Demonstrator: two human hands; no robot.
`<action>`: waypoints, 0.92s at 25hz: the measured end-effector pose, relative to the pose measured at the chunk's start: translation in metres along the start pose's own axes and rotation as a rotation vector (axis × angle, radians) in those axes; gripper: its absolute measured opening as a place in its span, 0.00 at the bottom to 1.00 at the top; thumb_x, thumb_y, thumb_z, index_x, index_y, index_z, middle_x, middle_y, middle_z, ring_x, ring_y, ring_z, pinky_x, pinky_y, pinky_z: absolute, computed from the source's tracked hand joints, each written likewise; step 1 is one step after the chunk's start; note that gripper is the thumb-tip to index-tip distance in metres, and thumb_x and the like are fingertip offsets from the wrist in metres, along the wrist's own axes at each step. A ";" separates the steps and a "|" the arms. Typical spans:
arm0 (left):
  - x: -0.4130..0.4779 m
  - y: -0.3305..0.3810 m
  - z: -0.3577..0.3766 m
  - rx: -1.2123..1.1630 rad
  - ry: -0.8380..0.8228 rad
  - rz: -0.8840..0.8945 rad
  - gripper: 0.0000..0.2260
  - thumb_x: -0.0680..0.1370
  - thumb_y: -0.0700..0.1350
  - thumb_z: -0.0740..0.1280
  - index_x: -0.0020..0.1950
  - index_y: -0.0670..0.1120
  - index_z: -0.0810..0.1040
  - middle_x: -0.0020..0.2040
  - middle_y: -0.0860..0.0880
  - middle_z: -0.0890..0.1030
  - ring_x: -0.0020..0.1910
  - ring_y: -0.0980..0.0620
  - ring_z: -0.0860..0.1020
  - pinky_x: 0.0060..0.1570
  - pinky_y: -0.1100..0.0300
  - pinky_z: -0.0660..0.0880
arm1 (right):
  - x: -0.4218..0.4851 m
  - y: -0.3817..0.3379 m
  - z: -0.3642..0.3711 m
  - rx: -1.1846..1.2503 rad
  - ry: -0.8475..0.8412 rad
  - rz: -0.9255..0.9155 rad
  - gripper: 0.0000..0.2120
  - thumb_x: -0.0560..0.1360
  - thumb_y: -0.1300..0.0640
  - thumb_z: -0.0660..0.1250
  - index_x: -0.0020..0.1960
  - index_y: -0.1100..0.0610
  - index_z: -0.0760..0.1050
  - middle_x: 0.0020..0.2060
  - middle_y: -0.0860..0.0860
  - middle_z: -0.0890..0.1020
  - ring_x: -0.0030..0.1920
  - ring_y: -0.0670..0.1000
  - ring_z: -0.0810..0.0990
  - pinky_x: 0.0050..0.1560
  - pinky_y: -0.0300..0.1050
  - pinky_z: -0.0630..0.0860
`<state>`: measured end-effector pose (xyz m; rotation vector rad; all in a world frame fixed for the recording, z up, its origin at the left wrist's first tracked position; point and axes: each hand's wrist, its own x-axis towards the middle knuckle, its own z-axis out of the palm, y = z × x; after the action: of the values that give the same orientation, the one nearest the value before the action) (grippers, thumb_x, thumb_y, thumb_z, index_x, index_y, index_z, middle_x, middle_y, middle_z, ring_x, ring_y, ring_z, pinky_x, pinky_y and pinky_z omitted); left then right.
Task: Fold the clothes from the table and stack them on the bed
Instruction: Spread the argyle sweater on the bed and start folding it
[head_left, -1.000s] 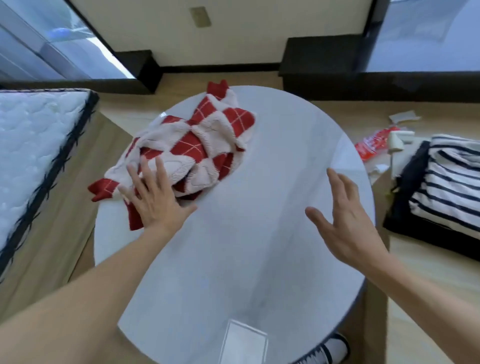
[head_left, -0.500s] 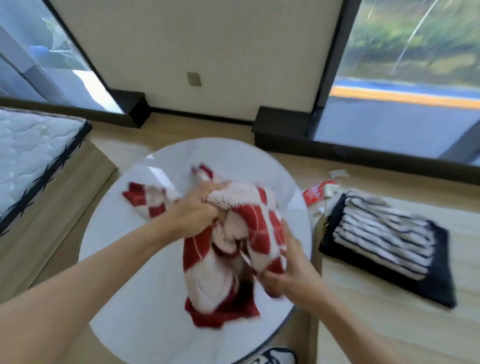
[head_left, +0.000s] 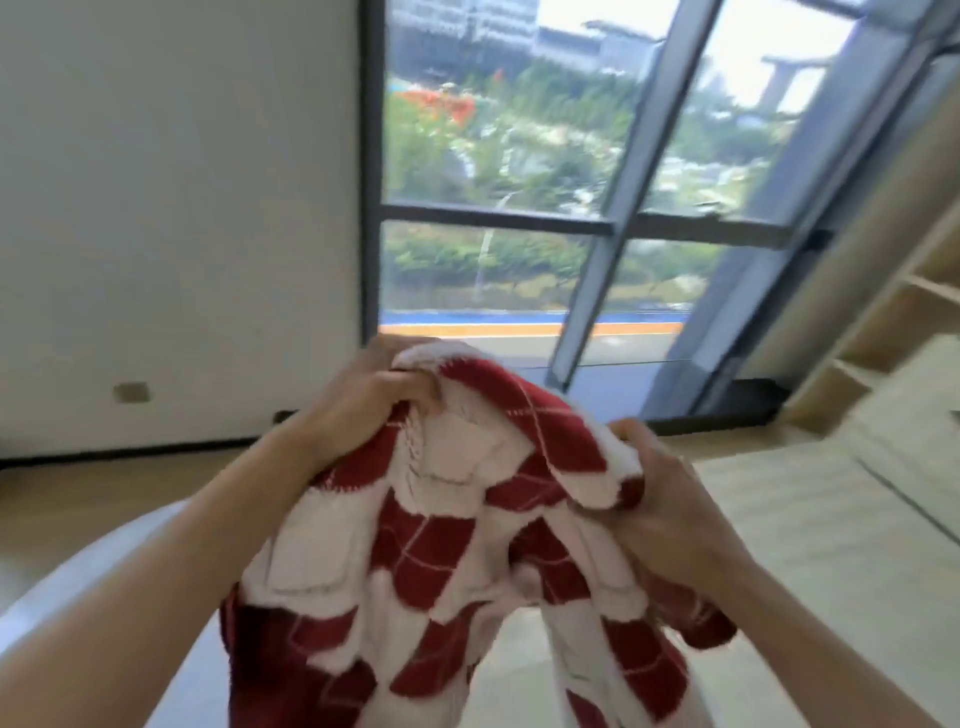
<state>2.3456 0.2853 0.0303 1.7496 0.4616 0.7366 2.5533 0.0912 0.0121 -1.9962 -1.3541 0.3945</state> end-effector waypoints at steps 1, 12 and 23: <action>0.018 0.023 0.007 0.112 0.015 0.048 0.17 0.58 0.47 0.69 0.44 0.43 0.83 0.40 0.50 0.83 0.43 0.51 0.80 0.42 0.58 0.72 | -0.006 -0.015 -0.037 -0.038 0.102 0.018 0.27 0.58 0.37 0.74 0.52 0.47 0.73 0.41 0.44 0.85 0.43 0.43 0.83 0.39 0.42 0.78; 0.016 0.157 0.236 0.114 -0.323 0.518 0.52 0.60 0.70 0.77 0.77 0.58 0.55 0.72 0.55 0.69 0.69 0.53 0.72 0.64 0.47 0.74 | -0.039 -0.102 -0.256 0.402 0.838 0.249 0.08 0.71 0.58 0.76 0.49 0.57 0.84 0.40 0.53 0.87 0.38 0.52 0.86 0.43 0.44 0.83; 0.091 0.229 0.340 -0.415 -0.642 0.237 0.11 0.83 0.51 0.63 0.47 0.51 0.82 0.38 0.53 0.86 0.39 0.56 0.83 0.42 0.58 0.79 | -0.155 -0.076 -0.285 0.161 0.791 0.332 0.39 0.71 0.48 0.77 0.75 0.43 0.61 0.64 0.44 0.79 0.56 0.39 0.81 0.50 0.34 0.76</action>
<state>2.6303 0.0350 0.2100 1.5448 -0.3205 0.3576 2.6044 -0.1358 0.2502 -1.9235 -0.4877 -0.1442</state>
